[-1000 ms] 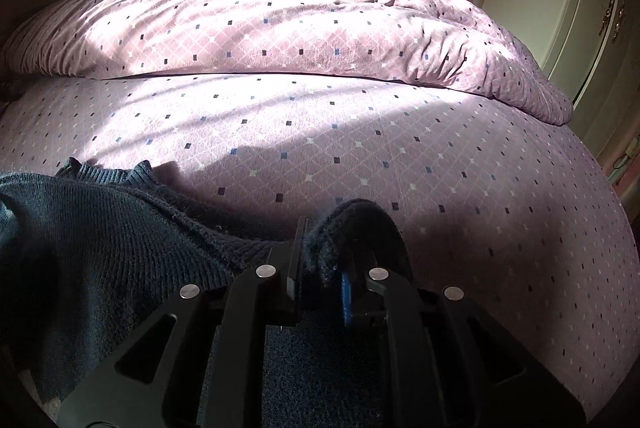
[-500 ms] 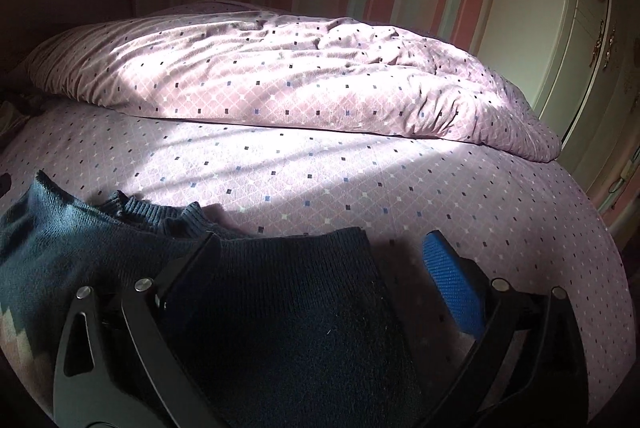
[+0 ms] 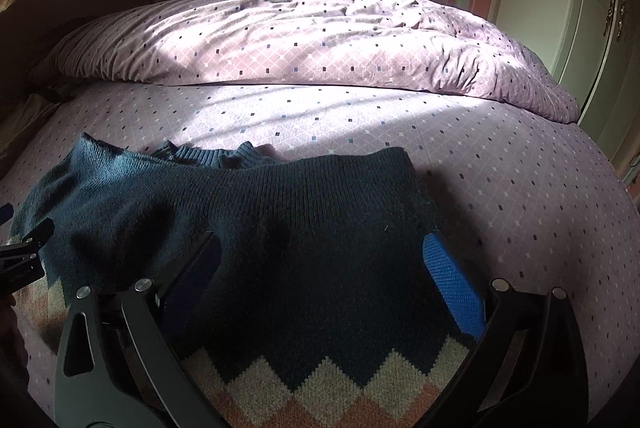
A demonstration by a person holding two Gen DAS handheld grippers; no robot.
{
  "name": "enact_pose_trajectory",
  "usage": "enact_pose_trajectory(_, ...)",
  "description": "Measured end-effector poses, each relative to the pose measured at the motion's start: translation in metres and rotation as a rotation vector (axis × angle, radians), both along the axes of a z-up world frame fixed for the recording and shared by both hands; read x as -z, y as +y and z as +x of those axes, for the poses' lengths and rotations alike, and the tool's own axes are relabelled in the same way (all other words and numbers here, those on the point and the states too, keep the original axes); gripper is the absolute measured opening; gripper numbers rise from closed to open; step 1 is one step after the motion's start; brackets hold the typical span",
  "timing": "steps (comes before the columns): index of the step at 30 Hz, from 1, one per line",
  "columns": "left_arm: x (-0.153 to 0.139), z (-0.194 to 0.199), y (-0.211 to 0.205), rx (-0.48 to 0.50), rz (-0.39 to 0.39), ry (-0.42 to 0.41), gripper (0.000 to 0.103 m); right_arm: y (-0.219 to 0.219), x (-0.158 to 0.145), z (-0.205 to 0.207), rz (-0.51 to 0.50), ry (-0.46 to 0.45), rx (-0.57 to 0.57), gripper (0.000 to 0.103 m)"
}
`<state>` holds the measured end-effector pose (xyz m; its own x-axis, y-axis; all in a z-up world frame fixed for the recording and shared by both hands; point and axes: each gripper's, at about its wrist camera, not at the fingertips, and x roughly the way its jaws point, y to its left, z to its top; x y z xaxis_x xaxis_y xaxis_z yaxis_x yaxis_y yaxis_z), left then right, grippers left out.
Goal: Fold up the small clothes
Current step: 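Open both tools to release the hem onto the folded sweater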
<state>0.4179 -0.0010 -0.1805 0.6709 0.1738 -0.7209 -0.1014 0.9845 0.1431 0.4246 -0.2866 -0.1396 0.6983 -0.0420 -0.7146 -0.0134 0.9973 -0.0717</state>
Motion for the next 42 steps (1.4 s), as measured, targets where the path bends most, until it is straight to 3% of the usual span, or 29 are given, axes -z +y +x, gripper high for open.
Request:
enact_pose_trajectory(4, 0.024, 0.008, 0.012, -0.008, -0.081, 0.071, 0.101, 0.0, 0.034, 0.006, 0.036, 0.085, -0.003, 0.1)
enact_pose_trajectory(7, 0.035, 0.011, 0.011, 0.018, -0.06, 0.077, 0.102, -0.004, 0.061, 0.015, 0.062, 0.167, 0.009, 0.1)
enact_pose_trajectory(10, 0.042, 0.013, 0.009, 0.032, -0.048, 0.079, 0.102, -0.002, 0.069, 0.017, 0.028, 0.165, 0.0, 0.1)
enact_pose_trajectory(21, 0.031, 0.001, 0.004, 0.009, -0.079, 0.095, 0.101, -0.017, 0.052, -0.004, 0.06, 0.109, -0.001, 0.1)
enact_pose_trajectory(31, 0.023, -0.041, -0.076, 0.11, -0.089, 0.078, 0.101, -0.096, 0.03, -0.05, 0.097, 0.093, 0.093, 0.1)
enact_pose_trajectory(36, 0.024, -0.048, -0.107, 0.117, -0.088, 0.078, 0.101, -0.148, 0.025, -0.063, 0.229, 0.103, 0.12, 0.1)
enact_pose_trajectory(42, 0.022, -0.053, -0.128, 0.141, -0.052, 0.055, 0.101, -0.171, 0.039, -0.063, 0.396, 0.192, 0.059, 0.083)
